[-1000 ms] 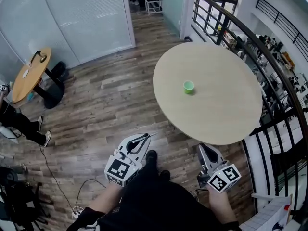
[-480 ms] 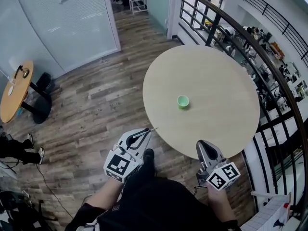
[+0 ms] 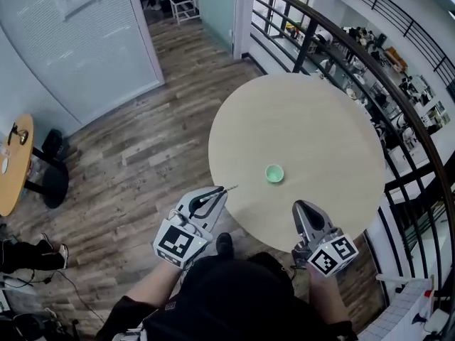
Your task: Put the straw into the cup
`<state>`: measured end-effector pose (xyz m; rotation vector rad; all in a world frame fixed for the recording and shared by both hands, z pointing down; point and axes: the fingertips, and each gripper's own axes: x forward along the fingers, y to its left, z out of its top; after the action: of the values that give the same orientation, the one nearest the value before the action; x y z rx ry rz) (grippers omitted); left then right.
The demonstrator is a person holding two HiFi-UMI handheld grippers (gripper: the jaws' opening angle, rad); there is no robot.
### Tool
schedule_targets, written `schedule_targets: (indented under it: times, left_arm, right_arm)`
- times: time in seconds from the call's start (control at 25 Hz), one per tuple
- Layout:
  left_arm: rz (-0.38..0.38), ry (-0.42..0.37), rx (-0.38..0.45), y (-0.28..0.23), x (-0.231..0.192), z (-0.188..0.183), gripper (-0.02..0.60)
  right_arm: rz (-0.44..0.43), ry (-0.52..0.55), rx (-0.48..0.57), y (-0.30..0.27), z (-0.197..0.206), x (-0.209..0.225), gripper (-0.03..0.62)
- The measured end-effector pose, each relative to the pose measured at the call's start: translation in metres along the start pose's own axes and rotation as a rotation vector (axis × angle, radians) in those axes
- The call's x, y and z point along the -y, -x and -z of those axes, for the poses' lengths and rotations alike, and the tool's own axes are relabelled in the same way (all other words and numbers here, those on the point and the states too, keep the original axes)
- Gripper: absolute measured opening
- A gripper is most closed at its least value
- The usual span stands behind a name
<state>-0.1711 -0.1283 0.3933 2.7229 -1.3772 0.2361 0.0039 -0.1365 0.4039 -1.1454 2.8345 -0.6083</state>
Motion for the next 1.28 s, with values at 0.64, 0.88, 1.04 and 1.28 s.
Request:
schedule_targets:
  times: [0.64,0.88,1.04,1.28]
  left_arm:
    - [0.138,0.027,-0.050,-0.087,-0.006,0.004,0.026]
    - [0.189,0.041,-0.121,-0.126,0.001,0.026,0.026]
    - [0.213,0.036,-0.168,-0.152,0.008,0.046,0.026]
    - [0.244,0.041,-0.218,-0.177,0.011,0.076,0.026]
  right_arm:
    - [0.064,-0.028,-0.013,-0.020,-0.016,0.060,0.023]
    - [0.090,-0.068,-0.026,-0.023,-0.005,0.093,0.023]
    - [0.096,-0.102,-0.038,-0.025,0.009,0.115,0.023]
    - [0.093,-0.139,-0.063,-0.032,0.034,0.128,0.023]
